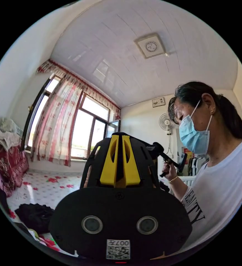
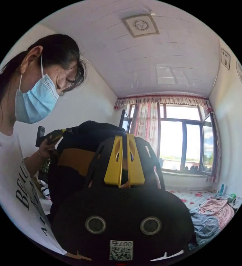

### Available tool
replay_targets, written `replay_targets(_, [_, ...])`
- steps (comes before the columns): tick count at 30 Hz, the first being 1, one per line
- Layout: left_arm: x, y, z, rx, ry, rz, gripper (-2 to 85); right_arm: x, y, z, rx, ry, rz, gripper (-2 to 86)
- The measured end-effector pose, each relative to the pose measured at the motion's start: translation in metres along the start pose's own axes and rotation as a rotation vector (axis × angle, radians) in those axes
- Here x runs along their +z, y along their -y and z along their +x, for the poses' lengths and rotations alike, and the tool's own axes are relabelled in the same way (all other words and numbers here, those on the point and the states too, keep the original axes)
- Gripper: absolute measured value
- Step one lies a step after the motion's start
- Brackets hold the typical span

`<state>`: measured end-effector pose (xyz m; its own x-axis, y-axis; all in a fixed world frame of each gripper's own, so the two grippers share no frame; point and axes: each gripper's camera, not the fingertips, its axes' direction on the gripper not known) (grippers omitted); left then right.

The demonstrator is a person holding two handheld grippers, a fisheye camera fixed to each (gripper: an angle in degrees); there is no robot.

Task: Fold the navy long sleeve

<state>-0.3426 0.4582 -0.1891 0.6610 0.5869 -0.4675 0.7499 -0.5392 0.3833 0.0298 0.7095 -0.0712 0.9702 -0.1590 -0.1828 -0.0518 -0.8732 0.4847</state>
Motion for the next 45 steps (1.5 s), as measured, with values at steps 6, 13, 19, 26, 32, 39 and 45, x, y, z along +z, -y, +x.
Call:
replay_targets(6, [0.1,-0.024,-0.075,-0.079,0.198,-0.197,0.5,0.121,-0.02,0.019,-0.028,-0.077,-0.255,3.6])
replay_targets(13, [0.204,-0.209,-0.247,-0.48,0.548,-0.835,8.7,0.274,-0.245,0.099,0.275,-0.11,-0.989,7.8])
replay_targets(19, [0.121,-0.37,-0.222,-0.601,0.592,-1.101,9.3,0.216,-0.454,0.116,0.529,-0.135,-1.484,9.3])
replay_targets(26, [0.11,-0.471,-0.192,-0.537,0.708,-1.463,9.7,0.234,-0.56,0.123,0.542,-0.162,-1.703,8.8])
replay_targets(32, [0.128,-0.482,-0.216,-0.564,0.701,-1.541,7.8,0.26,-0.581,0.166,0.333,-0.242,-1.814,2.0])
replay_targets(39, [0.121,-0.427,-0.235,-0.588,0.66,-1.391,6.5,0.207,-0.568,0.301,0.469,-0.908,-1.863,1.9])
replay_targets(45, [0.134,-0.428,-0.274,-0.594,0.7,-1.347,6.7,0.265,-0.529,0.274,0.47,-0.728,-1.493,2.5])
